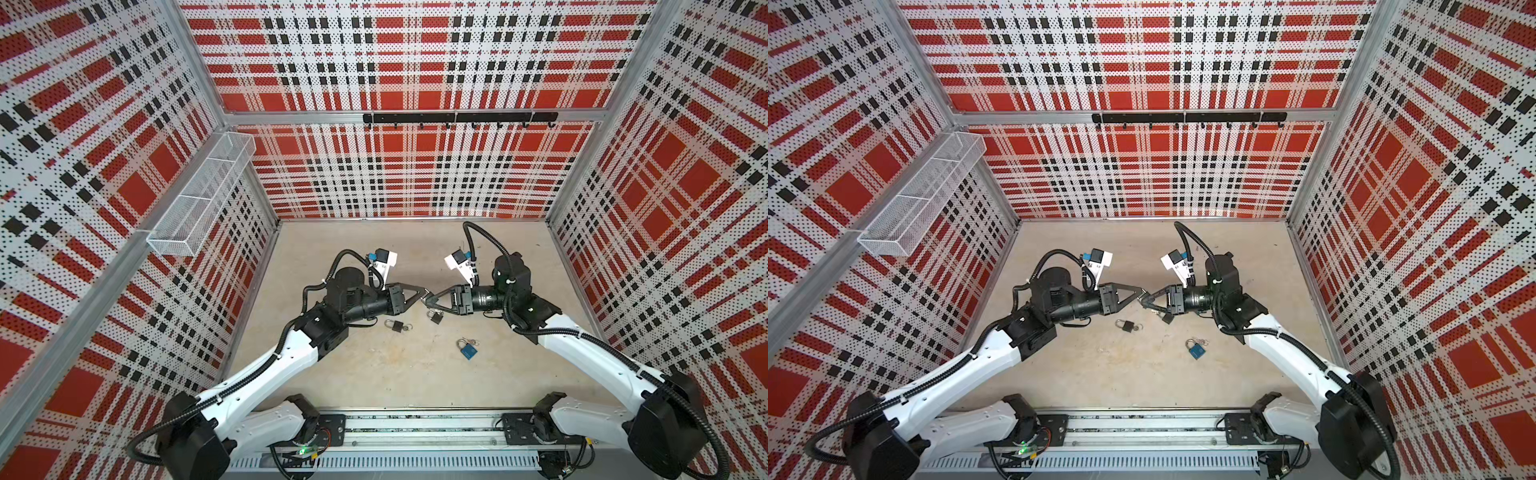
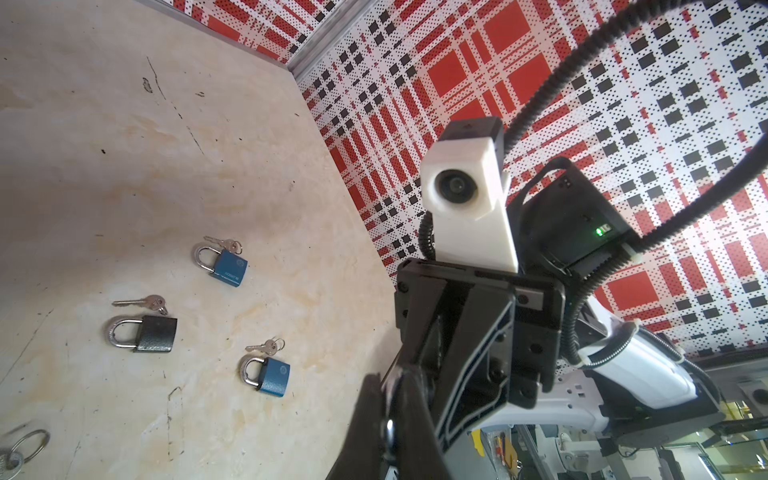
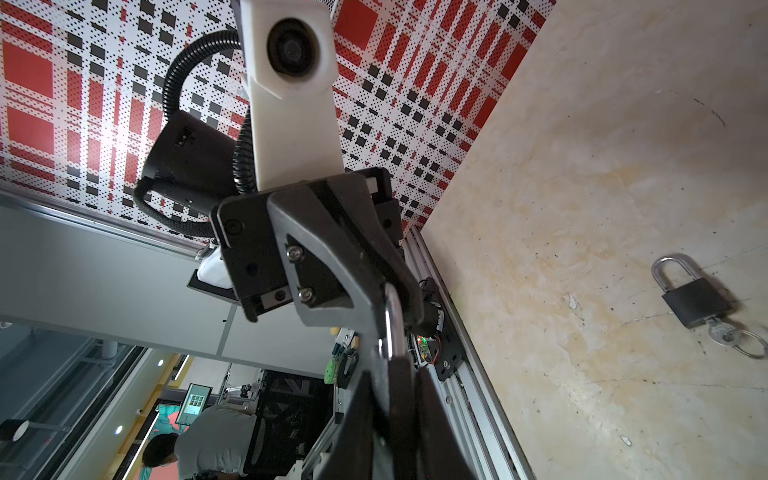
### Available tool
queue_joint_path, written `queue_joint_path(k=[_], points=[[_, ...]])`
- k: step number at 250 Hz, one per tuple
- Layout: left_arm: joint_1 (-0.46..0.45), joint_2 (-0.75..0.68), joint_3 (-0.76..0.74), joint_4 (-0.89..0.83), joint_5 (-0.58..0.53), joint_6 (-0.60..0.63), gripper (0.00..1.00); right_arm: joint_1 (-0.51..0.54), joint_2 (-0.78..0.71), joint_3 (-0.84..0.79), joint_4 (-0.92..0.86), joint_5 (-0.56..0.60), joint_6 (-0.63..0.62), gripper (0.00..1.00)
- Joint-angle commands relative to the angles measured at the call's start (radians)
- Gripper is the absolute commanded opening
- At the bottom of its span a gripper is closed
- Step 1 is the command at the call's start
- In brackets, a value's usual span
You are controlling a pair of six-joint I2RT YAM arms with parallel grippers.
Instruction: Lock with the key
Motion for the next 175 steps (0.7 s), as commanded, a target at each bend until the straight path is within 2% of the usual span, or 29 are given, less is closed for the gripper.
queue_joint_path(k=[1,47,95,107,112,137,175], points=[[-0.049,0.008,-0.025,-0.029,0.181,-0.027,0.0,0.06,0.01,0.089,0.111,0.072,-0.097,0.0],[0.04,-0.021,-0.022,-0.029,0.232,-0.034,0.0,0.06,0.007,0.092,0.065,0.071,-0.117,0.0],[0.087,-0.06,-0.031,-0.03,0.223,-0.051,0.0,0.061,0.004,0.082,0.068,0.074,-0.115,0.0],[0.097,-0.068,-0.035,-0.029,0.217,-0.054,0.0,0.062,0.002,0.076,0.073,0.081,-0.111,0.26],[0.1,-0.072,-0.037,-0.029,0.211,-0.057,0.0,0.062,0.001,0.076,0.074,0.088,-0.109,0.32],[0.111,-0.099,-0.052,-0.029,0.169,-0.067,0.0,0.062,-0.005,0.067,0.087,0.082,-0.099,0.45],[0.115,-0.154,-0.084,-0.002,0.063,-0.087,0.0,0.06,-0.036,0.038,0.084,0.087,-0.098,0.47]])
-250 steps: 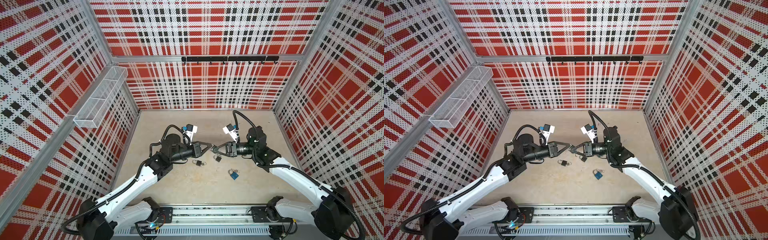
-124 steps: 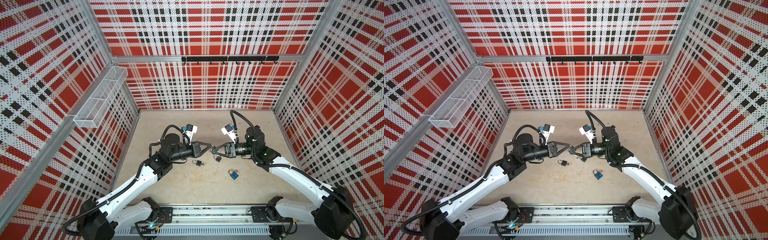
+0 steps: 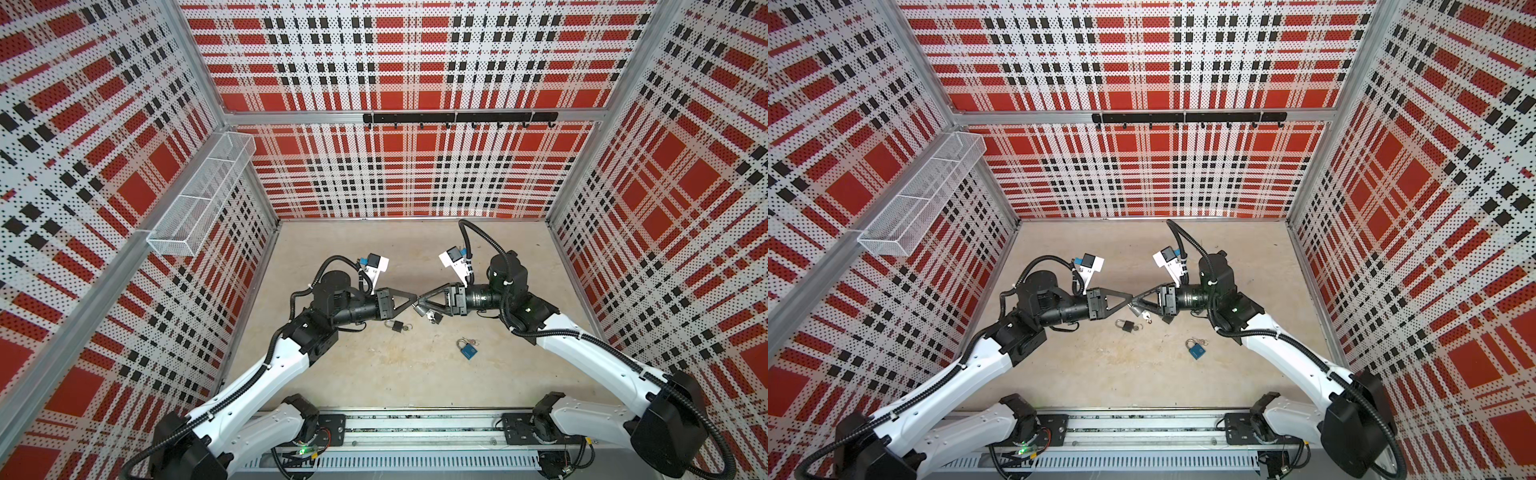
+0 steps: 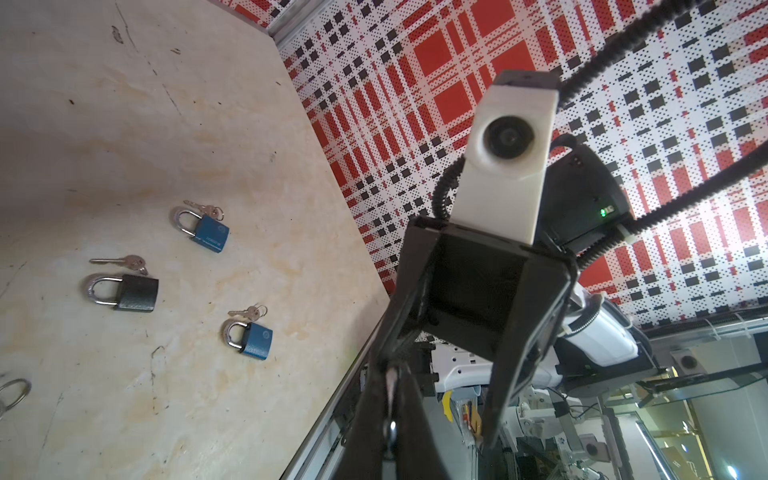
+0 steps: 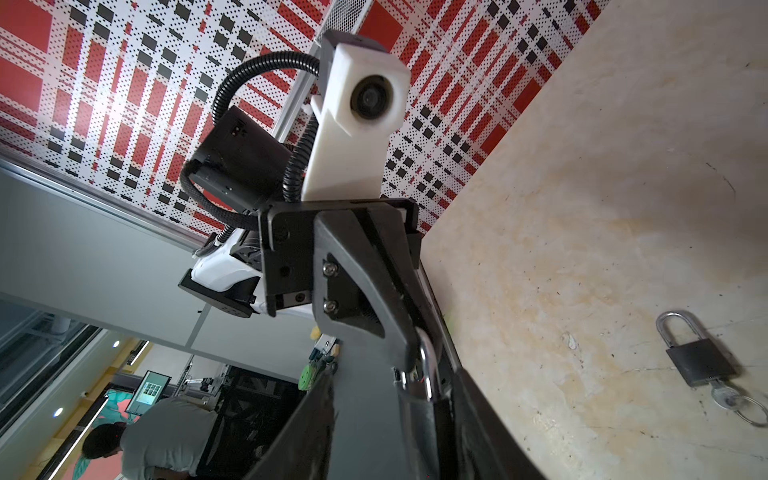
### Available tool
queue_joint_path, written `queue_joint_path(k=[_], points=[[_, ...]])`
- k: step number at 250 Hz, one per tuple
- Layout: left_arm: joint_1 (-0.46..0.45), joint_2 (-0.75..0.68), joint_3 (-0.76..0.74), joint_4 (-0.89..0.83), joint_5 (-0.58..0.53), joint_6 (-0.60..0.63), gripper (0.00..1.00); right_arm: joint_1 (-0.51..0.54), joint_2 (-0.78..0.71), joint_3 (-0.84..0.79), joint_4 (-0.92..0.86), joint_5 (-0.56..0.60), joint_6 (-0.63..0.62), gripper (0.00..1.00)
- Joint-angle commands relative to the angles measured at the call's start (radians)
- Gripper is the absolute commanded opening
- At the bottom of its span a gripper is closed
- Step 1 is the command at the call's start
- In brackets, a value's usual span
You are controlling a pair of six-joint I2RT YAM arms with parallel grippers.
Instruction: Lock with the key
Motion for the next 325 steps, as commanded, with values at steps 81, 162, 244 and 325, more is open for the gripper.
queue_joint_path(k=[81,162,244,325], points=[[0.039,-0.102,-0.077,0.165,-0.165,-0.135,0.0,0.003,-0.088,-0.099,0.126,0.045,0.024,0.49],[0.01,-0.079,-0.042,0.174,-0.15,-0.145,0.0,0.003,-0.032,-0.109,0.22,0.023,0.062,0.35],[0.006,-0.069,-0.037,0.175,-0.163,-0.14,0.0,0.004,-0.004,-0.096,0.224,0.009,0.06,0.2],[0.013,-0.059,-0.033,0.175,-0.157,-0.133,0.0,0.004,0.004,-0.101,0.232,0.006,0.063,0.0]])
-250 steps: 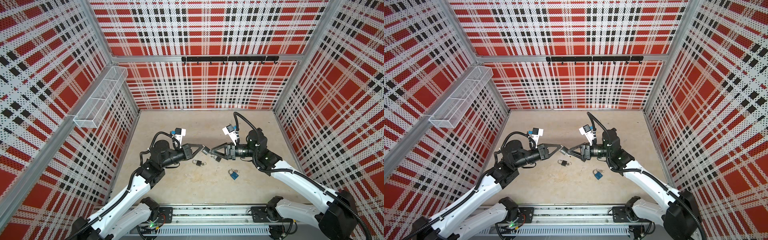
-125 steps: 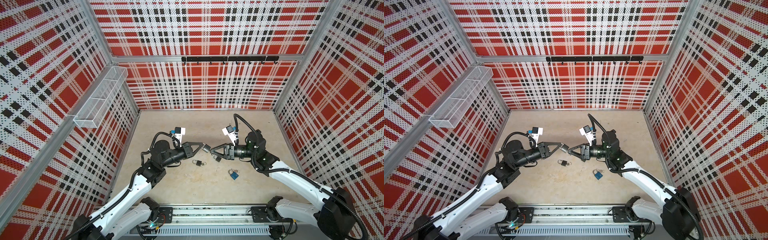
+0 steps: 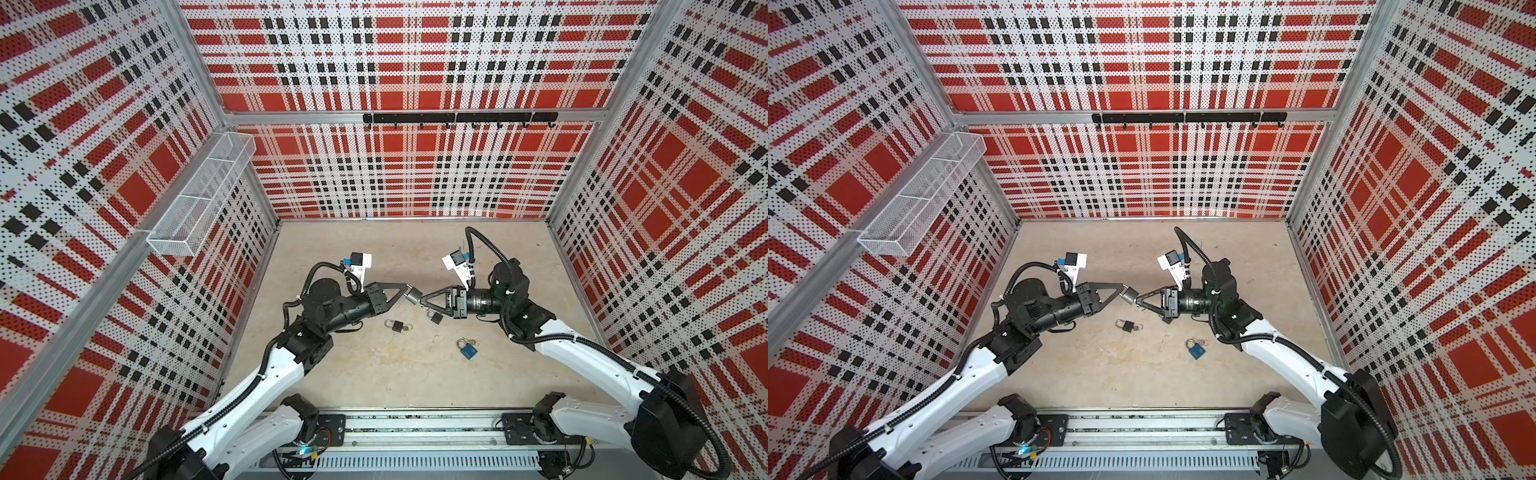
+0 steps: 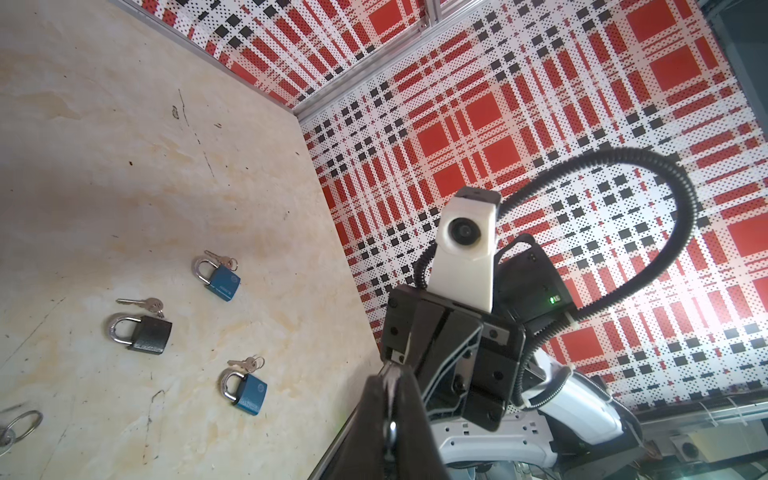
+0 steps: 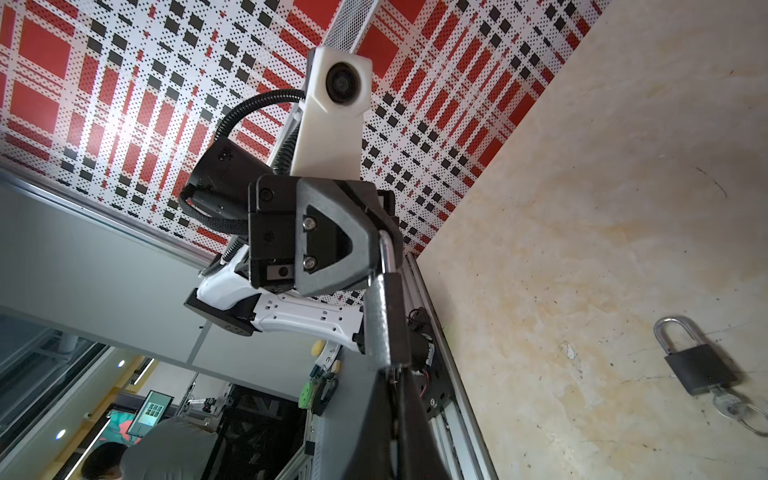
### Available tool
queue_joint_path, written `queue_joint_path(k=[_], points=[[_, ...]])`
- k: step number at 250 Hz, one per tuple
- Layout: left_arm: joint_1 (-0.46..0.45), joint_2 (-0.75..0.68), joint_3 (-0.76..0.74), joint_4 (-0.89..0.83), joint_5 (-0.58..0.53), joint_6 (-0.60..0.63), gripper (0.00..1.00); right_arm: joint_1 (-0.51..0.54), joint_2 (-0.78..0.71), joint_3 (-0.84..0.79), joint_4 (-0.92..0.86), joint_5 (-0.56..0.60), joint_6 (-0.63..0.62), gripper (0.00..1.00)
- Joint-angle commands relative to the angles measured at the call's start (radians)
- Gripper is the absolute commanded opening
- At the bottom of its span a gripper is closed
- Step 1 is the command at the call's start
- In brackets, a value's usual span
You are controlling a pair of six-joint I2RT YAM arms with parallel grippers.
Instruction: Lock with the key
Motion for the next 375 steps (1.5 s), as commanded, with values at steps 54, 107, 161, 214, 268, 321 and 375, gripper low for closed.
queue_joint_path(k=[54,107,161,214,268,321,375], points=[[0.038,-0.003,0.026,0.043,0.006,-0.008,0.0,0.007,0.016,-0.009,0.068,-0.001,-0.01,0.0],[0.089,-0.004,0.031,0.043,0.028,-0.004,0.0,0.007,-0.002,-0.028,0.073,0.012,0.0,0.0],[0.12,-0.005,0.04,0.043,0.059,-0.005,0.0,0.006,-0.027,-0.035,0.052,0.026,-0.009,0.0],[0.139,-0.013,0.031,0.042,0.065,-0.006,0.0,-0.004,-0.069,-0.044,0.013,0.044,-0.016,0.0],[0.149,-0.015,0.039,0.038,0.082,-0.01,0.0,-0.008,-0.09,-0.06,0.012,0.052,-0.015,0.0],[0.157,-0.021,0.037,0.023,0.083,-0.003,0.0,-0.013,-0.105,-0.068,-0.004,0.056,-0.022,0.0],[0.156,-0.014,0.044,-0.086,0.096,0.07,0.0,-0.013,-0.164,-0.076,-0.194,0.161,-0.119,0.0]])
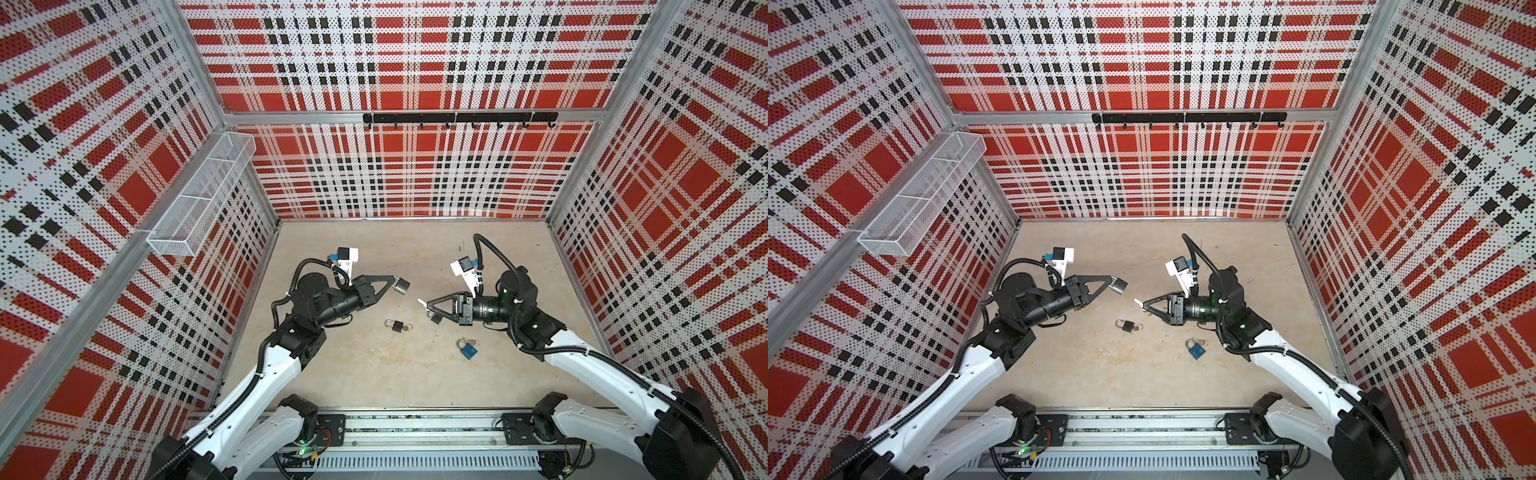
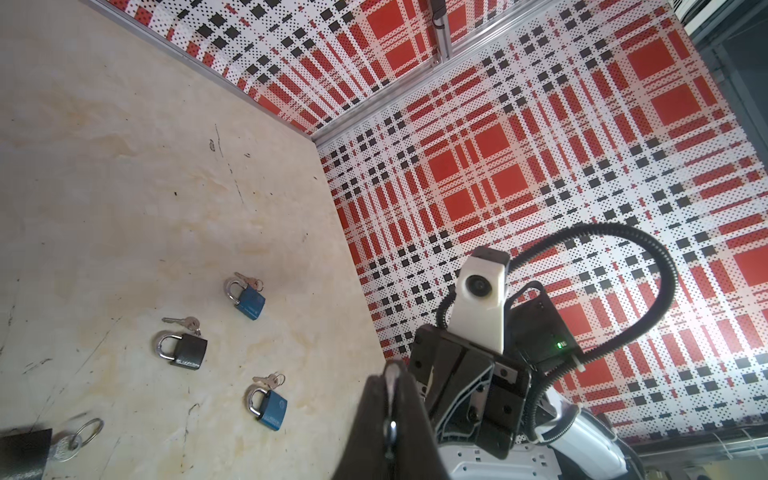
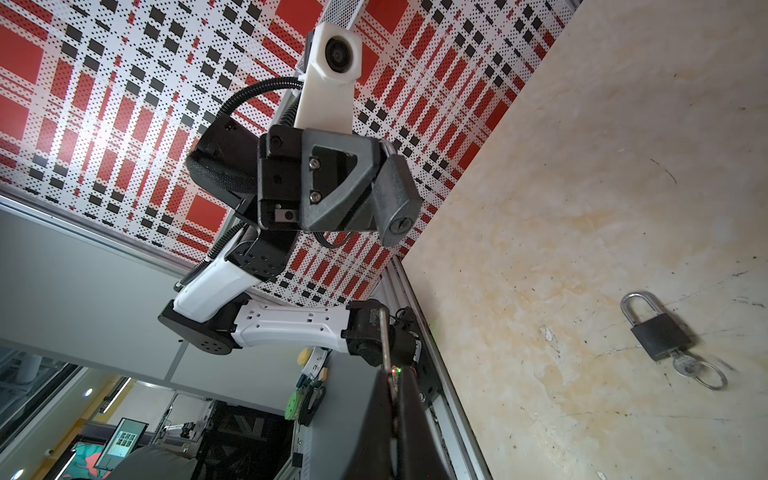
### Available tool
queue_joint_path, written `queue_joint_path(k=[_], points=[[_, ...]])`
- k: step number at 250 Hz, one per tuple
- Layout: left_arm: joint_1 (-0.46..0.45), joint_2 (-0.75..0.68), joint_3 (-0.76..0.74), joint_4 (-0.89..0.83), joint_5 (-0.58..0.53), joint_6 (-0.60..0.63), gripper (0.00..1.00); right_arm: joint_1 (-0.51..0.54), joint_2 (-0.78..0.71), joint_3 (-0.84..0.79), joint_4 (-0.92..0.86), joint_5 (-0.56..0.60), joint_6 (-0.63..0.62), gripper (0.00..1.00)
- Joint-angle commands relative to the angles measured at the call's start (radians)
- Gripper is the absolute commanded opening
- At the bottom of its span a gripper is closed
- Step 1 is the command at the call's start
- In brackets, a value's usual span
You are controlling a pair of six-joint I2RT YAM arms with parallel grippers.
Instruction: Lock with the key
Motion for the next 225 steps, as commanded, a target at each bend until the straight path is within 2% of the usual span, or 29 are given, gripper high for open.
queue_joint_path(k=[1,33,65,90,148,225], points=[[0.003,-0.012,0.04,-0.068,0.001,0.058,0.0,-0.002,-0.049,-0.011,-0.106,0.083,-0.084,0.0],[-0.026,-0.018,0.038,-0.175,-0.01,0.142,0.0,-0.004,-0.084,-0.03,-0.229,0.214,-0.121,0.0],[-0.108,-0.001,0.056,-0.362,-0.129,0.264,0.0,0.0,-0.113,-0.085,-0.284,0.302,-0.135,0.0],[-0.194,0.025,0.062,-0.415,-0.198,0.308,0.0,0.025,-0.143,-0.115,-0.33,0.358,-0.148,0.0],[-0.333,0.054,-0.018,-0.386,-0.321,0.292,0.0,0.159,-0.149,-0.127,-0.476,0.605,-0.181,0.0],[-0.439,0.135,-0.083,-0.292,-0.417,0.247,0.0,0.201,-0.168,-0.246,-0.388,0.7,-0.09,0.0]])
